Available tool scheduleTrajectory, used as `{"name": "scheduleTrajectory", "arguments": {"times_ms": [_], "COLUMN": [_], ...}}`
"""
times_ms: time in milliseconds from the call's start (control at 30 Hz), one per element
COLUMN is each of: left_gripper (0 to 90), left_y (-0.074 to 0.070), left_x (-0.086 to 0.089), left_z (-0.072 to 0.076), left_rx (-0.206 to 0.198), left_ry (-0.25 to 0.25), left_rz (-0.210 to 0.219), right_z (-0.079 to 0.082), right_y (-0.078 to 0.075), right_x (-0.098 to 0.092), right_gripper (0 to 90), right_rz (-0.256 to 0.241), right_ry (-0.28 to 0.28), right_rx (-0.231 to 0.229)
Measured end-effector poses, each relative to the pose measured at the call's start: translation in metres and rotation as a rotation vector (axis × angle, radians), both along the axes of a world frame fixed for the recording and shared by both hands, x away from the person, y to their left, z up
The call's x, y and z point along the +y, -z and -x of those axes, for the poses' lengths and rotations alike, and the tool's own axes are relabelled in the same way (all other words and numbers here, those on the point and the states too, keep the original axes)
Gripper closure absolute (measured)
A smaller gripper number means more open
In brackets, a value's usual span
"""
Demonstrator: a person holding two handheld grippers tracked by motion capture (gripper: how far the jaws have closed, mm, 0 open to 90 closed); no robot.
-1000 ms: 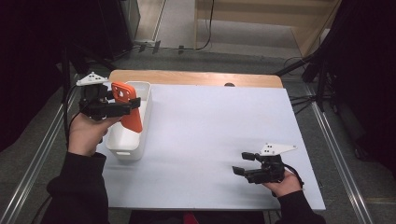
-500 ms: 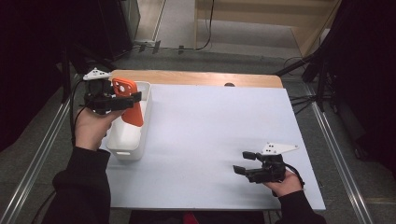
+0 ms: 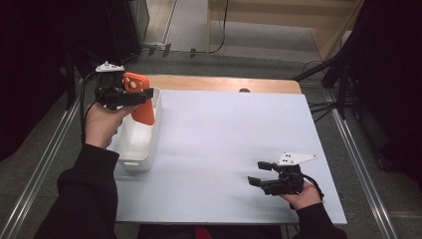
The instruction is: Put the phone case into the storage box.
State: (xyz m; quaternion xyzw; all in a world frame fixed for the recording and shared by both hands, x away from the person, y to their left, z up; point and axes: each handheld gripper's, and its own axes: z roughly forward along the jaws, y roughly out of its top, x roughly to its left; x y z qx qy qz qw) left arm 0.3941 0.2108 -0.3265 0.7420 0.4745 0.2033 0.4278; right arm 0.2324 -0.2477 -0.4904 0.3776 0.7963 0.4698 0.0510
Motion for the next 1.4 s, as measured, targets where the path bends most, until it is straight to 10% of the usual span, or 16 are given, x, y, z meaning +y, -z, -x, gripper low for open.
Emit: {"name": "scheduleTrajectory", "arguments": {"times_ms": [1400], "left_gripper": [15.5], "left_y": [-0.004], "left_x": [-0.007], "left_z": [-0.064], "left_rx": [-0.042], "left_ry": [-0.153], "left_rz": [0.002], "right_z": [0.001], "right_y": [-0.001], "right_x": [-0.002], "right_gripper": [25.6], "right_rz": [0.0], "right_ry": [0.009], "right_rx": [0.001]}}
